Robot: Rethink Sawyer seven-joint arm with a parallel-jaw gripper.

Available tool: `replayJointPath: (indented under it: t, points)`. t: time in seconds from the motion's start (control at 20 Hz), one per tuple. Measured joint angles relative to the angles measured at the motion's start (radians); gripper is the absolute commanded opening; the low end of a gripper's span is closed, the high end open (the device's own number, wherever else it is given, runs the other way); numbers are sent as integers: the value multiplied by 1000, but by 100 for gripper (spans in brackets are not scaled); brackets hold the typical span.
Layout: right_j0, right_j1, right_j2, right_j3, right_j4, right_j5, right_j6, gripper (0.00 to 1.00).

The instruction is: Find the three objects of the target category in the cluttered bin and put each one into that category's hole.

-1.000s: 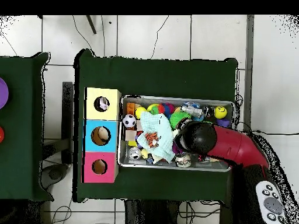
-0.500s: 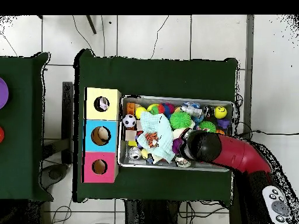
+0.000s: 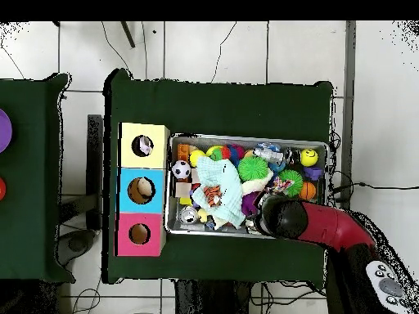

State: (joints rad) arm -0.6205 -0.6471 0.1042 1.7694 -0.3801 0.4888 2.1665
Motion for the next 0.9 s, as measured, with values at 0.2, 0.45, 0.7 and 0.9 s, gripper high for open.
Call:
replayJointPath:
  t: [0.2,0.45,0.7,0.9]
  points:
    - [-38,18,18,0,-41,-8,0,100]
    - [-90,36,40,0,-87,-8,0,100]
    - [-141,46,68,0,-135,-8,0,100]
    - [-167,51,81,-1,-162,-8,0,100]
